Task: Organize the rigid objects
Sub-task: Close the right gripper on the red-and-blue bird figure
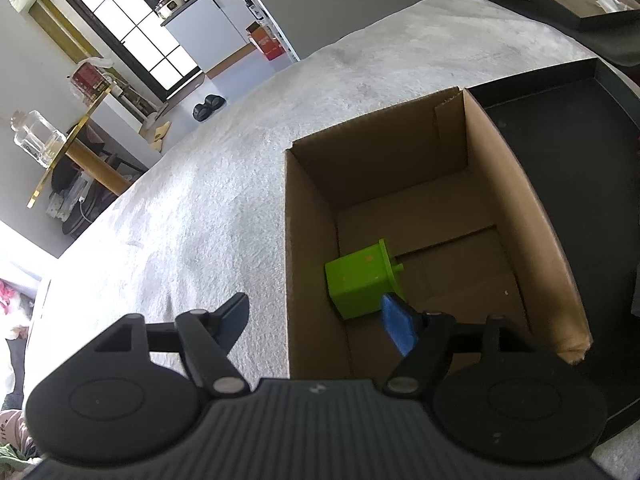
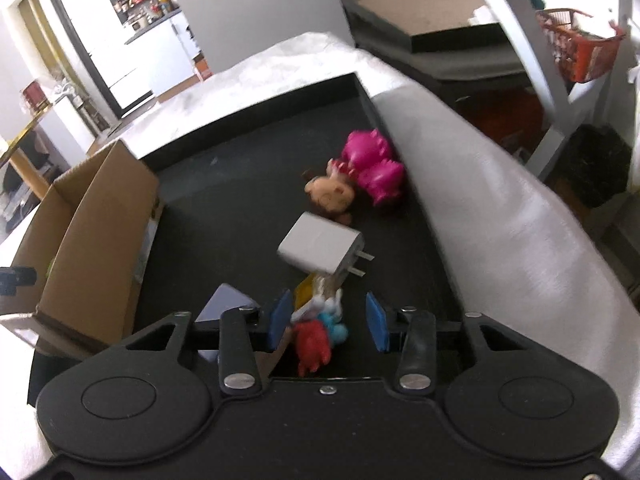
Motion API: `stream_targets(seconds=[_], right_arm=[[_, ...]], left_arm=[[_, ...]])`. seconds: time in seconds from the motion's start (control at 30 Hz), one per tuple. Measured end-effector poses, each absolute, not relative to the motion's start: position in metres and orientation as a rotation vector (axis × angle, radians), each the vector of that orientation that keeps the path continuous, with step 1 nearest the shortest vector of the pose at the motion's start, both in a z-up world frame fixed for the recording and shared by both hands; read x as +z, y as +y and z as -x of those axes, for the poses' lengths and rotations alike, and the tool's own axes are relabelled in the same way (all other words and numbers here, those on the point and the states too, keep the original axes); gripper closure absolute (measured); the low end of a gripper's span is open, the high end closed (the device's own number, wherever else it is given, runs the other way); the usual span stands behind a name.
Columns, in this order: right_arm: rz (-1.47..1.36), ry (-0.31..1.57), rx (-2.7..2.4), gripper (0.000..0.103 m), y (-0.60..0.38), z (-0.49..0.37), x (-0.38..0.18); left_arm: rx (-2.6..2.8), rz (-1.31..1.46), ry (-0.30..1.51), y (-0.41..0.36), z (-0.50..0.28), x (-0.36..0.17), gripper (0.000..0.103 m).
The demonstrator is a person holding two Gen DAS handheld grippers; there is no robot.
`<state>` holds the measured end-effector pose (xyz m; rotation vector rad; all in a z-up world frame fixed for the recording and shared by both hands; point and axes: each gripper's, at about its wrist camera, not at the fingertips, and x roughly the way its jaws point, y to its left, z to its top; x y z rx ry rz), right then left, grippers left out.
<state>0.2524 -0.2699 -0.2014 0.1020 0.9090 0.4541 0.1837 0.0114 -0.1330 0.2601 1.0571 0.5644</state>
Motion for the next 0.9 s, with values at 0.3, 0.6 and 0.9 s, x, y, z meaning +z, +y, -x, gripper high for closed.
stream_targets(seconds=[0.3, 0.6, 0.9], right_arm=[[-0.061, 0.917, 0.466, 0.076, -0.266, -0.248, -0.203], [-0.038, 0.881, 0.468, 0.079, -0.266, -0.245, -0.188], [-0.009, 0.869, 0.463, 0.095, -0.261, -0.244, -0.179]], left_arm=[[0.557, -0.252, 1.053, 0.012, -0.181, -0.132, 0.019], [0.545, -0.232, 1.039, 0.013, -0.18, -0.13, 0.018], [0.536, -0.201, 1.018, 0.016, -0.175, -0.127, 0.017]])
